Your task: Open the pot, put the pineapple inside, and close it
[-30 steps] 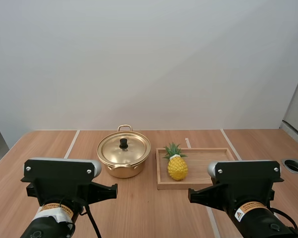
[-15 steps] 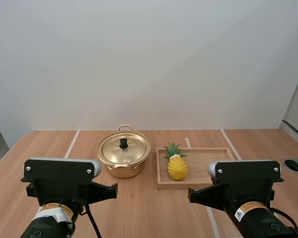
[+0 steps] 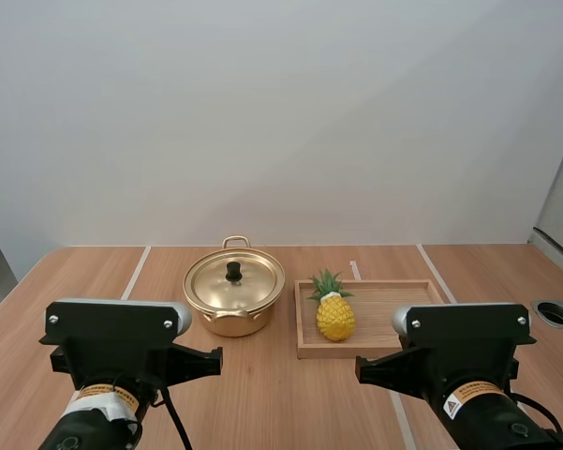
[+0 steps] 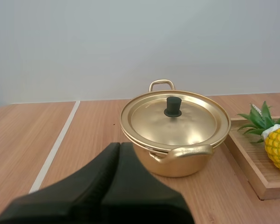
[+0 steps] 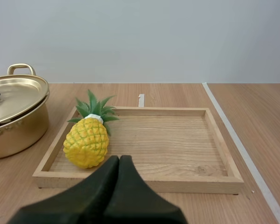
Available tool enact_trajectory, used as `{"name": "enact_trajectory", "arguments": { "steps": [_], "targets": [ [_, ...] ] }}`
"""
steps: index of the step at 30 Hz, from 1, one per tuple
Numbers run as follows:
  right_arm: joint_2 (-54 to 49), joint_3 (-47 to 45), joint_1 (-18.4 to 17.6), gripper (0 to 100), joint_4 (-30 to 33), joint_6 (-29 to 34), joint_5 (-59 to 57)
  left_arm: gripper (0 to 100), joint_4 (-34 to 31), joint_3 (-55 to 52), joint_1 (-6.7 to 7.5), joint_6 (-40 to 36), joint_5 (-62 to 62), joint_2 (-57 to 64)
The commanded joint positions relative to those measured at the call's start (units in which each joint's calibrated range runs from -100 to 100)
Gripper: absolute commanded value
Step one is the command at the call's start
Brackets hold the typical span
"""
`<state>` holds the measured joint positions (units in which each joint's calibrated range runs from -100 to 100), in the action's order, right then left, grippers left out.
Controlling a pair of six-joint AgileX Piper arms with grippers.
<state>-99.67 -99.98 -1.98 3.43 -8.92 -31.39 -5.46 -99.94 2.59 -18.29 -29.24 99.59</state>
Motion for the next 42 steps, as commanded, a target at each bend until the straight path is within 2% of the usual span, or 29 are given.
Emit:
{"name": "enact_trajectory", "arguments": {
  "steps": [1, 18, 21, 23, 26, 29, 30, 31, 32, 33, 35, 36, 38, 40, 42],
  "targets": [
    [-0.33, -0.02, -0.18, 0, -0.16, -0.03, 0.47, 0, 0.93, -0.06, -0.05, 0.04, 1.91, 0.41],
    [-0.33, -0.02, -0.18, 0, -1.60, -0.03, 0.96, 0, 0.93, -0.06, -0.05, -0.67, 1.75, 0.41],
    [-0.33, -0.02, -0.18, 0, -2.78, -0.03, 0.96, 4, 0.93, -0.06, -0.05, -1.01, 0.65, 0.41],
    [-0.33, -0.02, -0.18, 0, -2.20, -0.24, 0.96, 13, -0.24, -0.06, -0.05, -1.01, 0.65, 0.41],
    [-0.33, -0.02, -0.18, 0, -0.51, -0.24, 0.42, 37, -1.28, -0.06, -0.30, -1.37, 0.65, 0.41],
    [-0.33, -0.02, -0.18, 0, -0.37, -0.24, 0.42, 74, -1.28, -0.06, -1.40, -2.53, 1.20, 0.41],
    [-0.33, -0.02, -0.09, 6, -0.10, -0.24, 0.42, 92, -1.28, -0.06, -1.73, -2.90, 1.54, 0.41],
    [-0.33, -0.02, -0.05, 14, -0.10, -0.24, 0.42, 100, -1.17, -0.06, -2.00, -3.59, 1.70, 0.41],
    [-0.33, -0.02, 0.00, 23, -0.10, -0.24, 0.42, 100, -1.17, -0.06, -2.19, -4.17, 1.70, 0.41],
    [-0.33, -0.02, 0.06, 36, -0.10, -0.24, 0.42, 100, -1.00, -0.06, -2.35, -4.85, 1.70, 0.41],
    [-0.33, -0.02, 0.16, 73, 0.32, -0.24, 0.42, 100, -1.00, -0.06, -2.34, -5.93, 1.53, 0.41],
    [-0.33, -0.02, 0.16, 99, 0.32, -0.24, 0.42, 100, -1.00, -0.06, -2.34, -5.91, 1.53, 0.41],
    [-0.33, -0.02, 0.16, 100, 2.28, -0.45, 0.42, 100, -1.28, -0.06, -2.34, -5.81, 1.84, 0.41],
    [-0.33, -0.02, 0.16, 100, 8.69, -0.45, 1.46, 100, -3.04, -0.06, -2.34, -5.45, 6.85, 0.41],
    [-0.33, -0.02, 0.26, 100, 18.20, -0.36, 7.25, 100, -7.61, -0.06, -2.34, -3.59, 16.92, 0.41]
  ]
}}
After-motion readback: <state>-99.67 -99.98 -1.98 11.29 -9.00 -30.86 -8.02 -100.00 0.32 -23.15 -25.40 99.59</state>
